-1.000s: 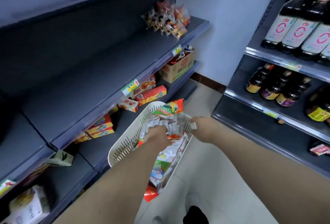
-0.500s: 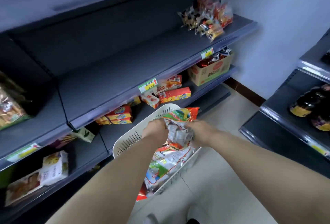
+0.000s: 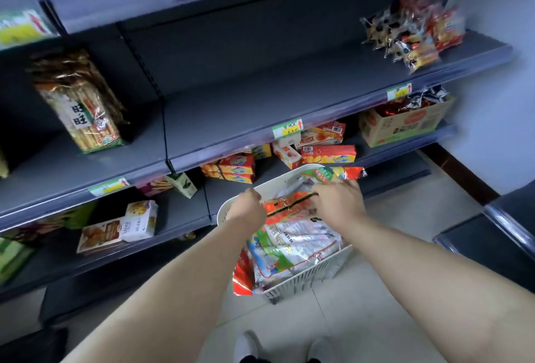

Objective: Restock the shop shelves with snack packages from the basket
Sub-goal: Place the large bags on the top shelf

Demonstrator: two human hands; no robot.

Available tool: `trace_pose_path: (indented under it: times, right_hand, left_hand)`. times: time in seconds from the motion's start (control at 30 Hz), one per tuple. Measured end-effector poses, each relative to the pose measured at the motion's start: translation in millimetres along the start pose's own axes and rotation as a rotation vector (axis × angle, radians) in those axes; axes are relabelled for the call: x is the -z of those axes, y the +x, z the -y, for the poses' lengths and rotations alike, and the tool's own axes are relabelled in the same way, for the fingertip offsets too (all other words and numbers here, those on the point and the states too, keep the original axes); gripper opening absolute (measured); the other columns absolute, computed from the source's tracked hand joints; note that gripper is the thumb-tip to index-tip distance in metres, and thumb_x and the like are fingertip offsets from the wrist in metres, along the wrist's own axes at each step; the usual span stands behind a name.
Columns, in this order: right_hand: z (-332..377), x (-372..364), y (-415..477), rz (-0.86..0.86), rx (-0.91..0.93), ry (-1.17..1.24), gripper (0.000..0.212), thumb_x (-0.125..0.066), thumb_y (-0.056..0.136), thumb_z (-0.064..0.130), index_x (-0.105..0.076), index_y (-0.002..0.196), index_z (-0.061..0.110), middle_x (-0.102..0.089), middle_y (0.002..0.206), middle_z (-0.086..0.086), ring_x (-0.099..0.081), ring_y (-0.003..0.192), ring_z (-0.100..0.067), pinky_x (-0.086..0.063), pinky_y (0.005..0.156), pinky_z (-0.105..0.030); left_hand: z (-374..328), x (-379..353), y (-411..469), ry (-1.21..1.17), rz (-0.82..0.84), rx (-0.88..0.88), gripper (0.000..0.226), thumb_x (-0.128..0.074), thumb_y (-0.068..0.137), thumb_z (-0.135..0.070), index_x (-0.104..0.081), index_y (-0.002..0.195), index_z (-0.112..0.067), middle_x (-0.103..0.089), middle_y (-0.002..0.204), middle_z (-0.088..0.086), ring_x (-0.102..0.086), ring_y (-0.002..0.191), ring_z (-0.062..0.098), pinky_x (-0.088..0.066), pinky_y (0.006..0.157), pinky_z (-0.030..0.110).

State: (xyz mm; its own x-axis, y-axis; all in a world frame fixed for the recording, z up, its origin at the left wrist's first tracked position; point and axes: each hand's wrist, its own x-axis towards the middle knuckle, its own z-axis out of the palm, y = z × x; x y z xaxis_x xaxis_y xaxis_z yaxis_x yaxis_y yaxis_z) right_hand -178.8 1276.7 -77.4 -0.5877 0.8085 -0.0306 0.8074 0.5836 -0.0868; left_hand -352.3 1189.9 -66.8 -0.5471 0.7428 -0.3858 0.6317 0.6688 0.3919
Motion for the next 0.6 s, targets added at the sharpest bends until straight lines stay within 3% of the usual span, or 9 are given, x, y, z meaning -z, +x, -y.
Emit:
trace_pose_path:
  times: [0.1,0.2,0.3,0.37,0.43,0.5,0.6]
  right_hand:
    - [7,43,18,-0.218,-0.008,0.226,0.020,-0.043,0.100,0.026,-0.061,0.098,0.017,-0.064,0.087,-0.001,-0.060,0.097,-0.028,-0.033,0.077,-0.037]
    - [18,82,35,-0.239,-0.172,0.542,0.022,-0.034,0.104,0.025,-0.042,0.089,0.010,-0.058,0.085,-0.011,-0.056,0.090,-0.035,-0.024,0.067,-0.037]
    - [28,104,48,-0.240,-0.278,0.757,0.027,-0.029,0.105,0.027,-0.042,0.093,0.007,-0.057,0.100,-0.020,-0.052,0.098,-0.036,-0.027,0.070,-0.037]
    - [35,112,54,-0.215,-0.315,0.875,0.032,-0.028,0.105,0.028,-0.048,0.100,0.003,-0.058,0.109,-0.019,-0.049,0.095,-0.032,-0.032,0.075,-0.037]
    - [43,115,60,-0.179,-0.370,1.008,0.038,-0.028,0.104,0.028,-0.052,0.116,0.001,-0.056,0.120,-0.017,-0.049,0.101,-0.030,-0.037,0.086,-0.039]
    - [52,118,66,-0.139,-0.406,1.158,0.041,-0.029,0.104,0.029,-0.050,0.128,0.003,-0.055,0.127,-0.014,-0.051,0.112,-0.030,-0.039,0.094,-0.039]
    - [65,126,73,-0.045,-0.388,1.312,0.037,-0.032,0.104,0.031,-0.053,0.123,0.008,-0.061,0.119,-0.013,-0.057,0.110,-0.029,-0.045,0.098,-0.041]
  left_hand:
    - [3,15,-3,-0.125,-0.135,0.091,0.038,-0.048,0.093,-0.013,-0.045,0.130,-0.008,-0.049,0.133,0.012,-0.048,0.123,0.032,-0.043,0.094,0.040]
    - [7,36,-6,-0.373,-0.286,0.112,0.048,-0.062,0.086,-0.032,-0.048,0.127,-0.011,-0.056,0.123,0.011,-0.051,0.118,0.034,-0.047,0.094,0.043]
    - [13,56,-12,-0.615,-0.317,0.092,0.069,-0.073,0.078,-0.048,-0.044,0.130,-0.014,-0.057,0.126,0.007,-0.054,0.121,0.030,-0.045,0.102,0.046]
    - [20,67,-16,-0.728,-0.333,0.084,0.090,-0.075,0.081,-0.048,-0.028,0.147,-0.009,-0.047,0.142,0.010,-0.046,0.131,0.028,-0.037,0.110,0.039]
    - [29,75,-19,-0.835,-0.358,0.072,0.101,-0.075,0.082,-0.044,-0.015,0.153,-0.007,-0.038,0.150,0.011,-0.040,0.136,0.026,-0.032,0.106,0.032]
    - [36,80,-23,-0.976,-0.325,0.079,0.105,-0.078,0.080,-0.038,-0.009,0.153,-0.007,-0.040,0.148,0.011,-0.042,0.134,0.026,-0.034,0.103,0.031]
    - [48,83,-27,-1.149,-0.355,0.069,0.117,-0.088,0.063,-0.044,-0.013,0.147,-0.015,-0.048,0.138,0.007,-0.050,0.128,0.024,-0.041,0.105,0.038]
